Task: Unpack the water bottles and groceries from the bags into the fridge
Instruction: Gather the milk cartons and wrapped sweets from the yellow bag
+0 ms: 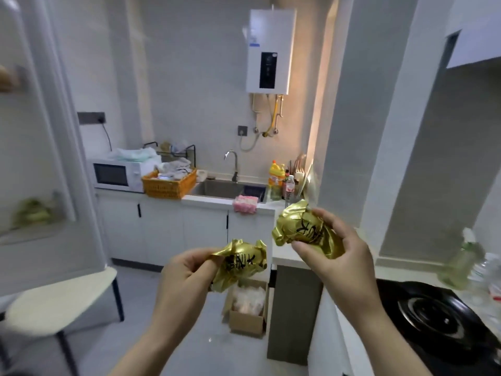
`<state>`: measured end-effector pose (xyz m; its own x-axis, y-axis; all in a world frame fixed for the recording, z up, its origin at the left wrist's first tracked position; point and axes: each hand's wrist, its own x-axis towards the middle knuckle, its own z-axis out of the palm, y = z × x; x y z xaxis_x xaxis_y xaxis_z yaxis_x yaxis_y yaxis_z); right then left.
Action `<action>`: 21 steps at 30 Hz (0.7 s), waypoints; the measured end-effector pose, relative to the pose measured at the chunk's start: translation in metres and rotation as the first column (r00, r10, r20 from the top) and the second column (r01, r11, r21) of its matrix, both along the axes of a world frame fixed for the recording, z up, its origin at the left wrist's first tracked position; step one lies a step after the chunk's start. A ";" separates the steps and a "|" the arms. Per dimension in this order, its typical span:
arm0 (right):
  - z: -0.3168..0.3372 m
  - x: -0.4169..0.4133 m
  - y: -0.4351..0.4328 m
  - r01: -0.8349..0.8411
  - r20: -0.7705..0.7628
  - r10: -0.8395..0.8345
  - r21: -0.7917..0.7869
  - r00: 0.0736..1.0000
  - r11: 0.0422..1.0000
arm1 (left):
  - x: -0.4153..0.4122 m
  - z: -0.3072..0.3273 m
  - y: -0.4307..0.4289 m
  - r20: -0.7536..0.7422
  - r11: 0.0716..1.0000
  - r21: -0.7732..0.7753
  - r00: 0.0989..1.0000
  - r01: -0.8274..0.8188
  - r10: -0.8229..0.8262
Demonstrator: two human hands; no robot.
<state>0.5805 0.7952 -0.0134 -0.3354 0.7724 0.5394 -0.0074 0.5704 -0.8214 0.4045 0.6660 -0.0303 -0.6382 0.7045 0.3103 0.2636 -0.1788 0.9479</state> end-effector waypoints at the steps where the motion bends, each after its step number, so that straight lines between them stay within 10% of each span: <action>1: 0.003 -0.018 -0.007 -0.031 0.006 0.031 0.017 0.999 0.999 | -0.014 0.003 -0.012 -0.009 0.999 0.008 0.999 -0.036 0.036; 21: 0.015 -0.269 -0.113 -0.481 0.024 0.483 0.148 0.875 0.864 | -0.182 0.003 -0.176 0.108 0.872 0.047 0.871 -0.487 0.480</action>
<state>0.3113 0.6824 0.0015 -0.6378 0.4293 0.6395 -0.3227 0.6049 -0.7280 0.2226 0.4898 -0.0277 -0.9206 0.2795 0.2726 0.2489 -0.1178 0.9613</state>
